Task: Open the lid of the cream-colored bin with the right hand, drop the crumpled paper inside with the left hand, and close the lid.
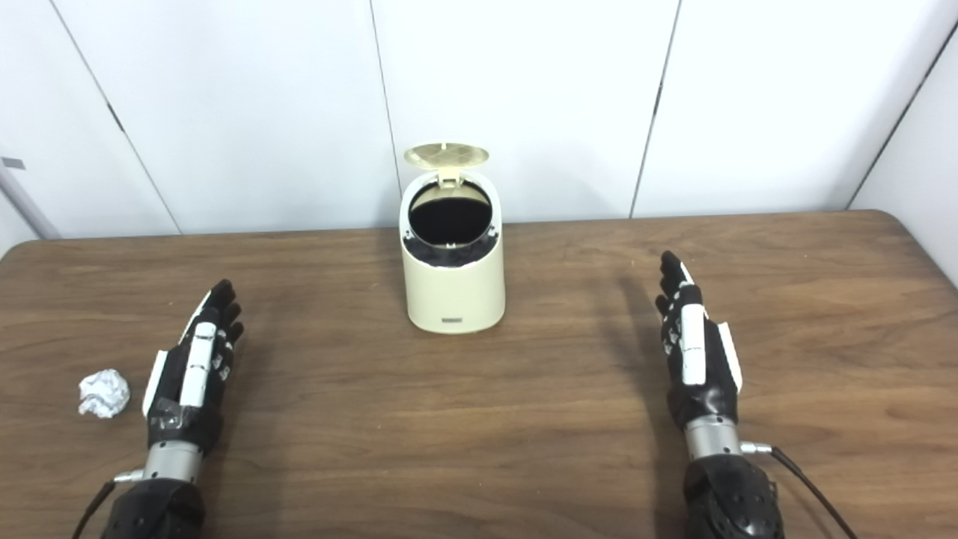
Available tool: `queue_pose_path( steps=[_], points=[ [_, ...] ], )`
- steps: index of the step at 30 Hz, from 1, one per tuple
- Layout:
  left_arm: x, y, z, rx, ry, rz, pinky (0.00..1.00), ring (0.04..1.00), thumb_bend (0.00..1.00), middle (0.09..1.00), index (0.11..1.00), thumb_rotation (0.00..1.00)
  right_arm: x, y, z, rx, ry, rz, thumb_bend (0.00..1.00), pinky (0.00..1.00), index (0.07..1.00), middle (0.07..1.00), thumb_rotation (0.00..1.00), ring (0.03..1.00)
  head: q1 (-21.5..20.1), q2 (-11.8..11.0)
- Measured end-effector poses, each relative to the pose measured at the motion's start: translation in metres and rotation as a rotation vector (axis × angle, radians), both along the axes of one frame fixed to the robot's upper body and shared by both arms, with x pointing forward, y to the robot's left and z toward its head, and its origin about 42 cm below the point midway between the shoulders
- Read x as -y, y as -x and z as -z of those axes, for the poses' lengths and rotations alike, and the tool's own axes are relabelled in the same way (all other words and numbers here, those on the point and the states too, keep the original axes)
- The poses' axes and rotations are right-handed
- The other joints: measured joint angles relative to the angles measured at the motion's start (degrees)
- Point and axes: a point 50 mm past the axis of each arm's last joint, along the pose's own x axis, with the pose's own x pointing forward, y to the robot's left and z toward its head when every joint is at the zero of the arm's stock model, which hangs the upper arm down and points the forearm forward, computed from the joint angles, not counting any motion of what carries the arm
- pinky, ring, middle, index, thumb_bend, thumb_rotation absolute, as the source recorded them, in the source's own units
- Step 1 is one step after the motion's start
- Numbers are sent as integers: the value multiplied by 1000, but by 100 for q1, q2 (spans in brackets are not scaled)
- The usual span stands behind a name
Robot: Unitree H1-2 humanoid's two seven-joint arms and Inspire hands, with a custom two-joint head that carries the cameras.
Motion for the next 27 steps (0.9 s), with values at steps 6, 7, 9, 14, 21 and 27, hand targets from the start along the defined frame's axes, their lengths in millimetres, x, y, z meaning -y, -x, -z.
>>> queue_pose_path(
  steps=[6, 7, 9, 14, 21, 27],
  points=[
    [-2, 1, -2, 2, -20, 10, 1000, 987, 430, 981, 962, 739, -2, 0, -1, 2, 3, -8, 563, 1000, 914, 963, 1000, 985, 211, 0],
    [-3, 1, -3, 5, -27, 11, 1000, 987, 446, 980, 962, 739, -2, -1, -1, 1, 3, -8, 565, 1000, 923, 970, 1000, 993, 237, 0],
    [-6, 4, -5, 7, -48, 10, 1000, 990, 470, 981, 965, 741, -2, -1, -1, 1, 0, -9, 570, 1000, 924, 973, 1000, 997, 299, -9],
    [-22, 14, -8, -13, -142, 1, 1000, 996, 583, 979, 950, 724, 0, -1, -1, -3, -16, -12, 572, 1000, 926, 981, 1000, 1000, 404, 0],
    [-34, 17, -32, -31, -253, 1, 986, 944, 521, 934, 931, 593, -1, -1, -1, -6, -8, -35, 543, 1000, 931, 983, 1000, 1000, 501, 26],
    [-57, 12, -66, 2, -301, -47, 991, 957, 599, 926, 916, 428, 0, -1, 0, -6, -15, -37, 536, 1000, 927, 975, 1000, 1000, 536, 26]
  ],
)
